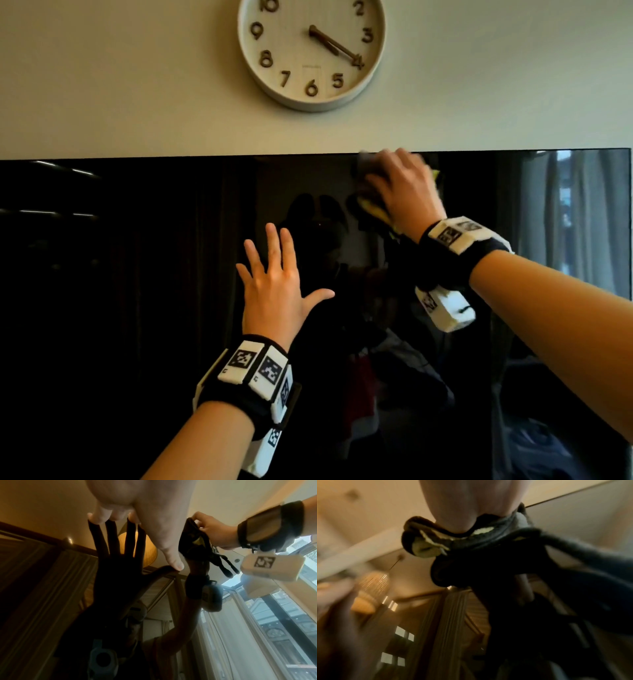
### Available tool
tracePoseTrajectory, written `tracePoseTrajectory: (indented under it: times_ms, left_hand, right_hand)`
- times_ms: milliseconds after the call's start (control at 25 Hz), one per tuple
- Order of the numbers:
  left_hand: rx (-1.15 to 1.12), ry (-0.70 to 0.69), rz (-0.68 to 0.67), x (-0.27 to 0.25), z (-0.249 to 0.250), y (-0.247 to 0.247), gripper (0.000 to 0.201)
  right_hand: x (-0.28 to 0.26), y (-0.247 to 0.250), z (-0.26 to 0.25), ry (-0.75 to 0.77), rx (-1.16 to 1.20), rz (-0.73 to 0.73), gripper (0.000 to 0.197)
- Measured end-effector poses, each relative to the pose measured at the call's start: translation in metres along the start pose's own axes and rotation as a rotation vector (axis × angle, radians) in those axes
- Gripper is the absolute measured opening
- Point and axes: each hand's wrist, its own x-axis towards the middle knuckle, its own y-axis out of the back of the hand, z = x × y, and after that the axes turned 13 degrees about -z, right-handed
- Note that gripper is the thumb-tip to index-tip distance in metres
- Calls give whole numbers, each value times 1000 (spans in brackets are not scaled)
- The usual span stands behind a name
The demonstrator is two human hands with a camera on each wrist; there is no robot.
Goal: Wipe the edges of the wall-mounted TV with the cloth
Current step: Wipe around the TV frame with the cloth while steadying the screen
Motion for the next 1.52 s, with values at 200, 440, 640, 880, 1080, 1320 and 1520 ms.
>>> tracePoseTrajectory:
  times_ms: [200, 440, 640, 880, 1080, 1320, 1520]
  left_hand:
    - [8, 20, -11, 1, -1, -1, 114]
    - [-77, 32, 20, 4, 0, 1, 118]
    - [-90, 58, 31, 3, 1, 1, 118]
    - [-98, 76, 23, -3, 4, 1, 115]
    - [-127, 3, 75, -4, 62, 10, 112]
    - [-185, -94, -58, 3, 138, 4, 123]
    - [-116, -84, -40, 5, 134, -10, 118]
  right_hand:
    - [-19, -7, -4, 139, -117, -32, 29]
    - [-16, 3, 9, -116, -46, 60, 27]
    - [-17, 24, 43, -156, 55, 138, 36]
    - [-27, 32, 65, -1, -110, -37, 33]
    - [-47, 25, 59, 96, -120, -20, 30]
    - [-42, 42, 81, -79, -35, 120, 35]
    - [-38, 60, 119, -227, 97, 205, 30]
